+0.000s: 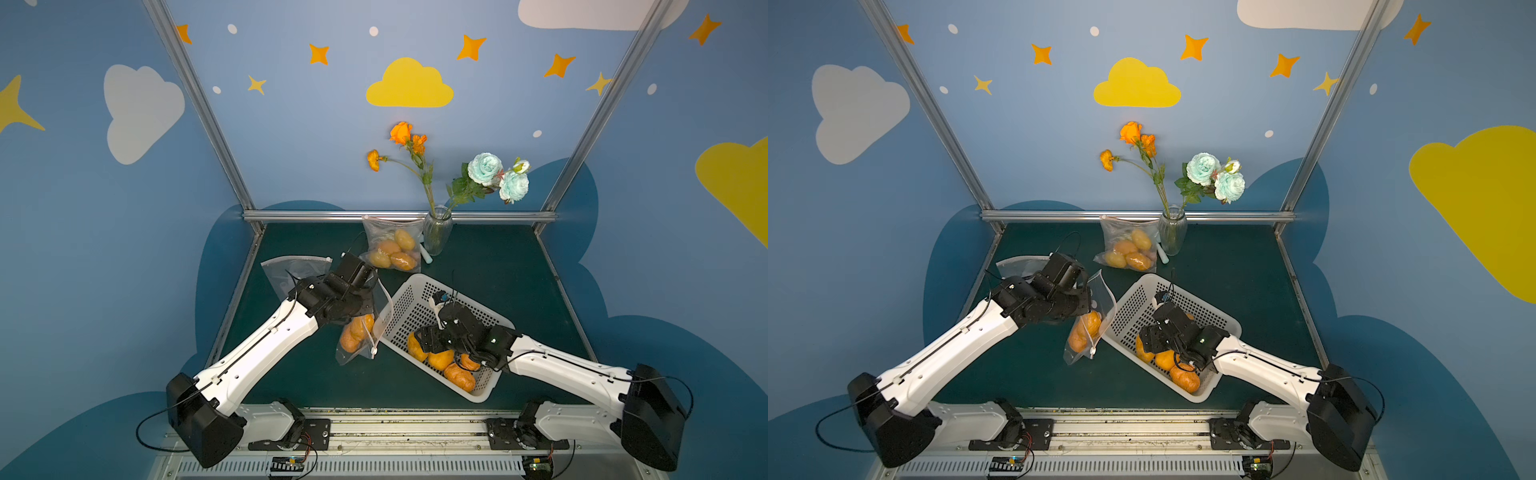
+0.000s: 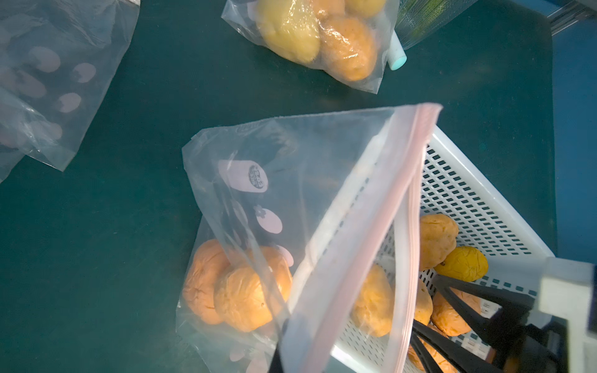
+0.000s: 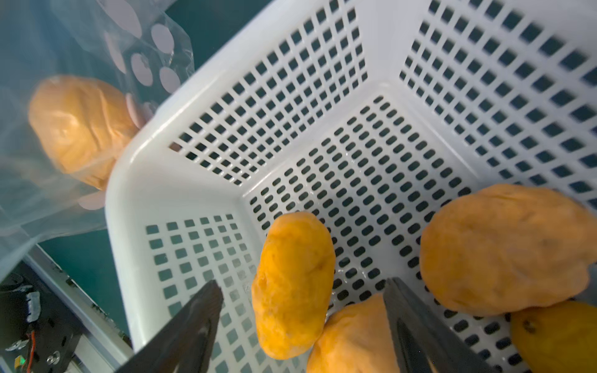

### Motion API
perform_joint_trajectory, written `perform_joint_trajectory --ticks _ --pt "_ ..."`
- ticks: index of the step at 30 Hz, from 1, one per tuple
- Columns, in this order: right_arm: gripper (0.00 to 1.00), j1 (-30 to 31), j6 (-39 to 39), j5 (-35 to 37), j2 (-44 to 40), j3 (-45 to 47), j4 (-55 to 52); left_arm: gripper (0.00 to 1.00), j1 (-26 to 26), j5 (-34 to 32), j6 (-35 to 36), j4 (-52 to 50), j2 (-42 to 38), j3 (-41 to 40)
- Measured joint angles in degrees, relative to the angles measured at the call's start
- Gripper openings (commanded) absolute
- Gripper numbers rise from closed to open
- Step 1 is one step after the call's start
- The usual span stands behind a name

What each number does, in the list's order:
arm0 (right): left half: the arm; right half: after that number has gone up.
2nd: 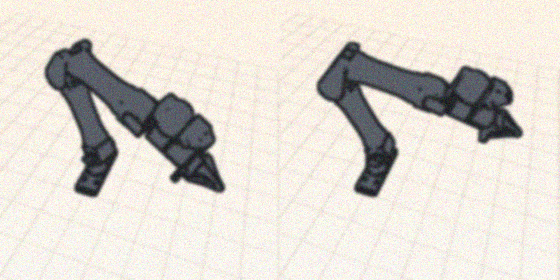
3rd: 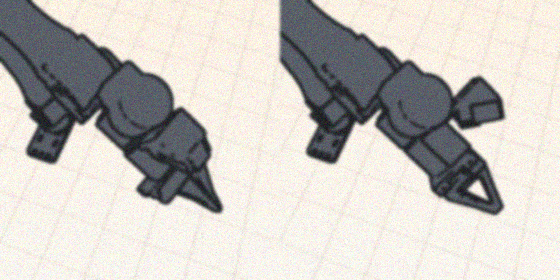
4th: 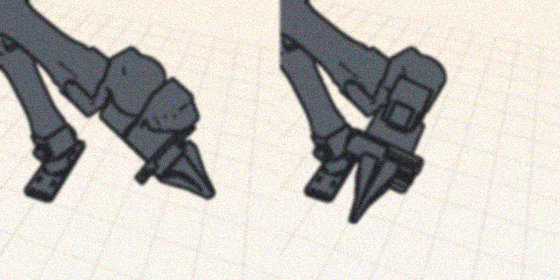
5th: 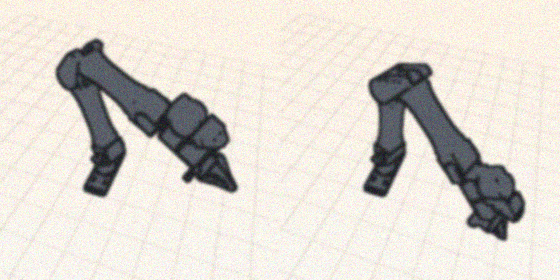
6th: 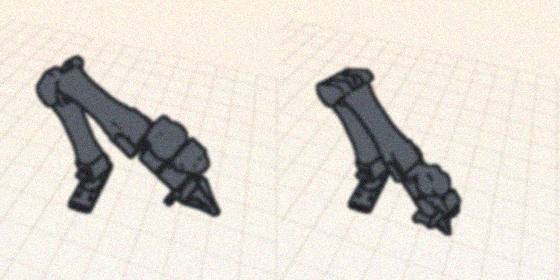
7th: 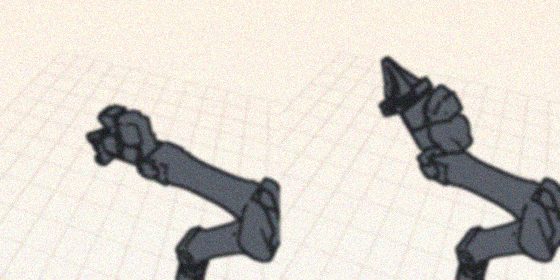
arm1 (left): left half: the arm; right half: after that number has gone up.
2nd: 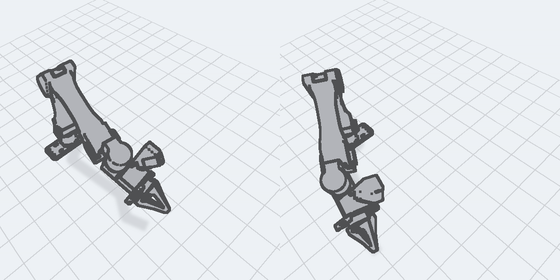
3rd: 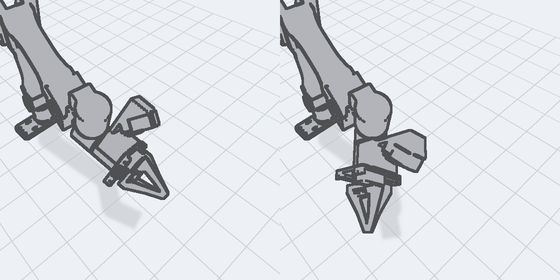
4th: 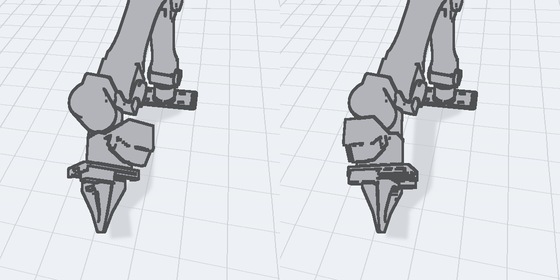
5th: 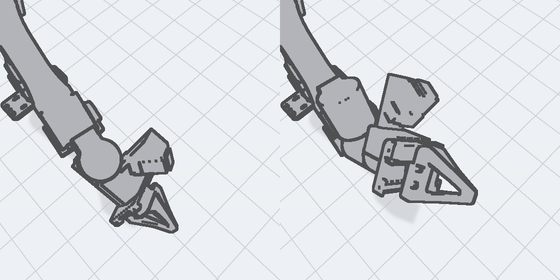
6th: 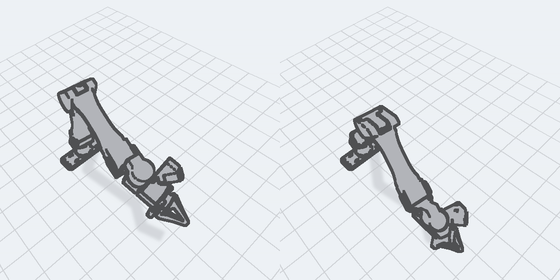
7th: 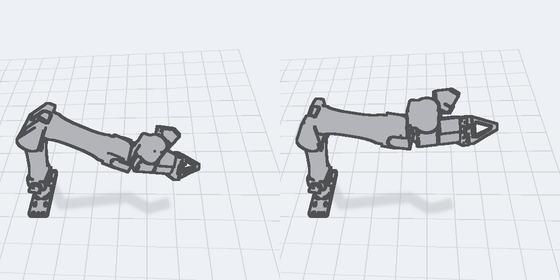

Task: Put the potatoes into a zipper bag and zip it
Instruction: Pick up the potato from the basket.

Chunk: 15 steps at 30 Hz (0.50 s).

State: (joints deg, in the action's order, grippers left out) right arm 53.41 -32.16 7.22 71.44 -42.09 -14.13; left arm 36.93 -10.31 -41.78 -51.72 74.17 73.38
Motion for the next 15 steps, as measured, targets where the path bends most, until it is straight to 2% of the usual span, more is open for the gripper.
perform_joint_trajectory --ticks 5,11,15 --pt "0.80 0.0 -0.6 -2.1 7.7 -1.8 -0.8 0.04 0.0 0.0 0.0 0.0 0.0 0.0" --pt "0.75 0.2 -0.5 -2.9 15.4 -5.5 -1.0 0.04 0.0 -0.1 0.0 0.0 0.0 0.0" --pt "0.63 0.5 -0.7 -3.2 16.4 -5.7 -0.3 0.04 0.0 -0.4 0.0 0.0 -0.1 0.0"
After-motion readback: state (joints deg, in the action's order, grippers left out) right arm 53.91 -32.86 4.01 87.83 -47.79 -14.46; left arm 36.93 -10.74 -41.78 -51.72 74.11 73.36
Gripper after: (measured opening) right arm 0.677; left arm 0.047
